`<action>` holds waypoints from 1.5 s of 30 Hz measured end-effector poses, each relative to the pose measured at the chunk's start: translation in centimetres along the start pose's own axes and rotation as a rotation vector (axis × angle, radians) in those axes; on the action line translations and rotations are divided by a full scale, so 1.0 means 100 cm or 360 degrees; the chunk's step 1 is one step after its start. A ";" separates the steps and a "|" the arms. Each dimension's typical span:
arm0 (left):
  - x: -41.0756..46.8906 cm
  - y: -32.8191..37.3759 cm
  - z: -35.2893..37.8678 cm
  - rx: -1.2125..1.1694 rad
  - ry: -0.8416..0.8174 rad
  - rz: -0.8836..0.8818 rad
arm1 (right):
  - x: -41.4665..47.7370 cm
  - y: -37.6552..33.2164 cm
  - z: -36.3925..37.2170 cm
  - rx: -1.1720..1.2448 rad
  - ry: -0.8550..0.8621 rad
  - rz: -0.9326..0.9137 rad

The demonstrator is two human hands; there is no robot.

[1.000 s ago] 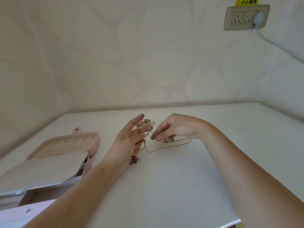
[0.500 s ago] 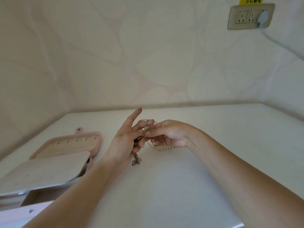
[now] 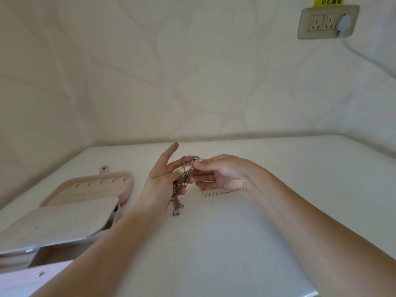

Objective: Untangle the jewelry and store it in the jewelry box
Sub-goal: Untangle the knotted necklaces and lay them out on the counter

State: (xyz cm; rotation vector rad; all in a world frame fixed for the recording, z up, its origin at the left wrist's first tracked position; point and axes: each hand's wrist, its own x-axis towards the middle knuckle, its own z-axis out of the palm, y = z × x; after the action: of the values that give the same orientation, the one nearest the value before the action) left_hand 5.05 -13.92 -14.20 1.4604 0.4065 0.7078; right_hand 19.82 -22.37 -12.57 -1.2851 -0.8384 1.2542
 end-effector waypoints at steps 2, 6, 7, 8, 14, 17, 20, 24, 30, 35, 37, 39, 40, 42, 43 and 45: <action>0.000 -0.002 0.001 -0.0016 0.0023 -0.0010 | 0.000 -0.002 -0.004 0.0059 0.0029 -0.0020; -0.001 -0.001 0.003 0.0008 0.0056 -0.0043 | -0.002 -0.004 -0.004 0.0176 0.0050 -0.0084; -0.001 -0.001 0.004 0.0024 0.0056 -0.0048 | -0.002 -0.004 -0.002 0.0190 0.0083 -0.0092; -0.002 -0.001 0.004 0.0030 0.0056 -0.0063 | -0.002 -0.005 0.000 0.0188 0.0145 -0.0097; -0.002 -0.001 0.003 0.0143 0.0108 -0.0106 | -0.006 -0.012 -0.017 -0.0161 0.0740 -0.0321; -0.001 -0.004 0.004 0.0278 0.0140 -0.0117 | -0.013 -0.014 -0.025 -0.0493 0.0758 -0.0359; -0.002 -0.013 0.001 0.0864 0.0224 0.0075 | -0.014 -0.016 -0.027 -0.0646 0.0836 -0.0377; -0.005 -0.013 -0.001 0.1399 0.0310 0.0239 | -0.017 -0.021 -0.041 -0.1087 0.1211 -0.0423; -0.006 -0.010 0.003 0.1528 0.0432 0.0007 | -0.029 -0.026 -0.046 -0.1213 0.1210 -0.0381; -0.003 -0.008 -0.005 0.1670 0.0475 -0.0135 | -0.028 -0.024 -0.040 -0.1243 0.1026 -0.0336; -0.003 -0.008 -0.006 0.1729 0.0489 -0.0106 | -0.028 -0.024 -0.037 -0.1217 0.0944 -0.0401; -0.004 -0.010 -0.004 0.1739 0.0436 -0.0068 | -0.029 -0.025 -0.030 -0.1154 0.0816 -0.0462; -0.004 -0.012 -0.004 0.1732 0.0397 -0.0048 | -0.029 -0.025 -0.026 -0.1124 0.0741 -0.0487; -0.004 -0.016 -0.001 0.1697 0.0309 0.0054 | -0.028 -0.024 -0.019 -0.1108 0.0607 -0.0522; -0.004 -0.016 0.002 0.1578 0.0270 0.0142 | -0.028 -0.024 -0.016 -0.1118 0.0550 -0.0536; -0.007 -0.010 0.011 0.1184 0.0170 0.0273 | -0.028 -0.023 -0.010 -0.1128 0.0462 -0.0555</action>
State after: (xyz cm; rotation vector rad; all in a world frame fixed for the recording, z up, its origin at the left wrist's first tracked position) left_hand 5.46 -15.15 -15.16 2.1817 0.6778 0.8168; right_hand 20.72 -24.91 -9.96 -1.7245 -1.2836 0.4747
